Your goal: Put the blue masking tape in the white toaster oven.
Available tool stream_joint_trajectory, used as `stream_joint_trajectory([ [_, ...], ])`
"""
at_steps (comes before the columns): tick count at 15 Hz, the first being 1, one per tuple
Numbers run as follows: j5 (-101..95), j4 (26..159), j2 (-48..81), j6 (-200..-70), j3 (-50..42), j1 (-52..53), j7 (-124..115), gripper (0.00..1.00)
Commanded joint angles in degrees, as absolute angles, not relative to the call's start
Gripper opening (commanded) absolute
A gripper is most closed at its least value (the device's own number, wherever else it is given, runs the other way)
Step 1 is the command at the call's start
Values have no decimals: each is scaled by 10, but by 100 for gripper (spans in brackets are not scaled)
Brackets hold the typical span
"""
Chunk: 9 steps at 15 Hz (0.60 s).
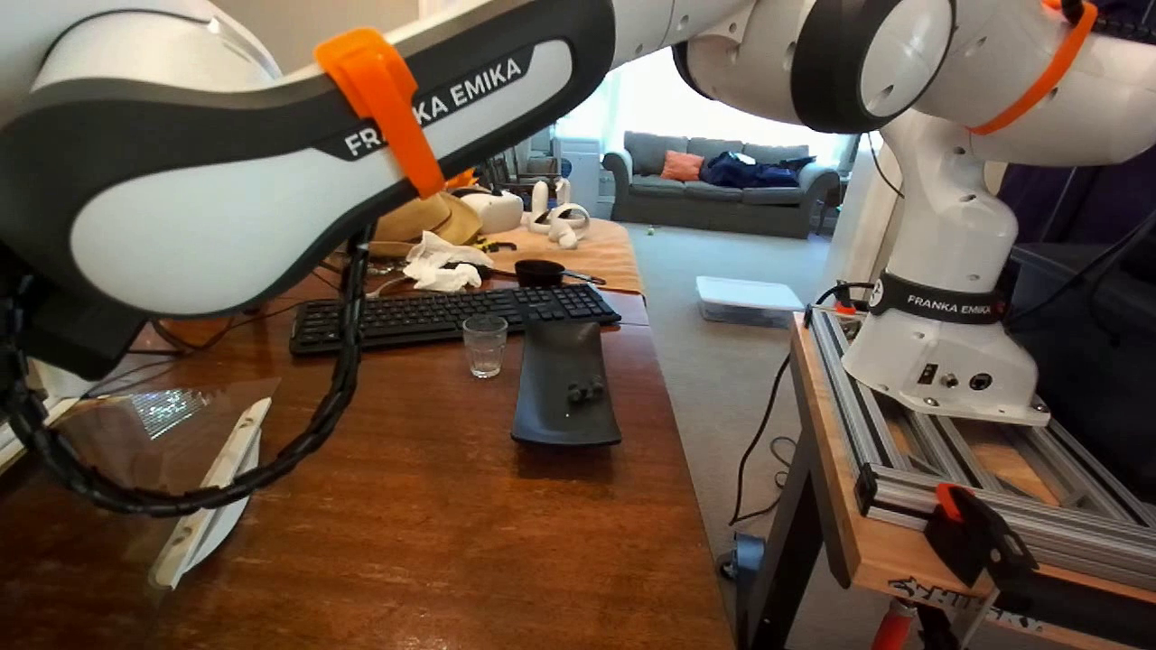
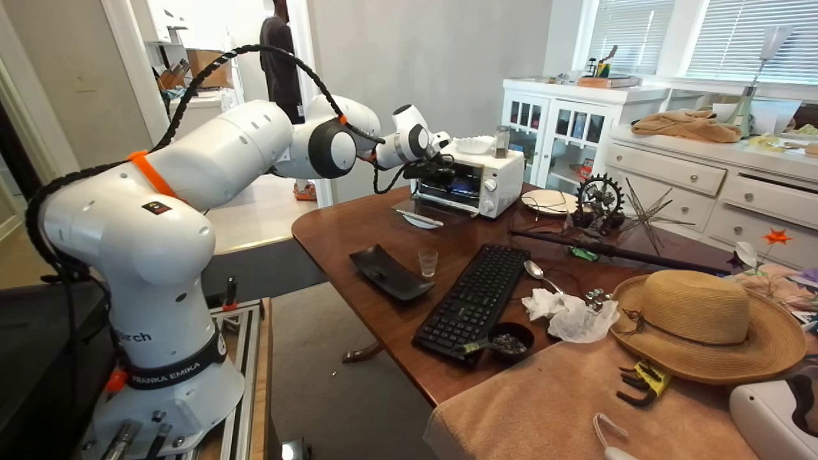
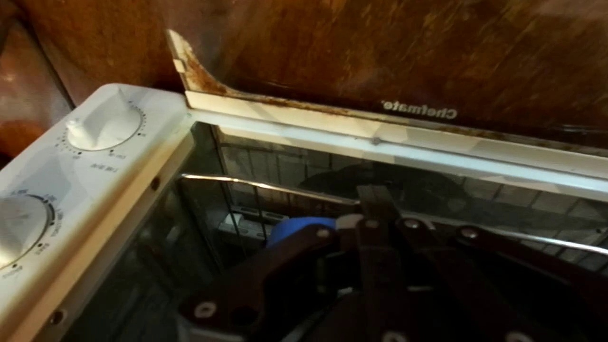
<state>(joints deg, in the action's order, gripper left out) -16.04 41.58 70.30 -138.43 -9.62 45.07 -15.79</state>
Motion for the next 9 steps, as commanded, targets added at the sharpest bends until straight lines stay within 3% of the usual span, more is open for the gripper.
stream_joint_trajectory([
  [1, -190, 399, 727, -1412, -132, 464, -174, 0],
  [9, -152, 428, 708, -1401, -65, 453, -137, 0],
])
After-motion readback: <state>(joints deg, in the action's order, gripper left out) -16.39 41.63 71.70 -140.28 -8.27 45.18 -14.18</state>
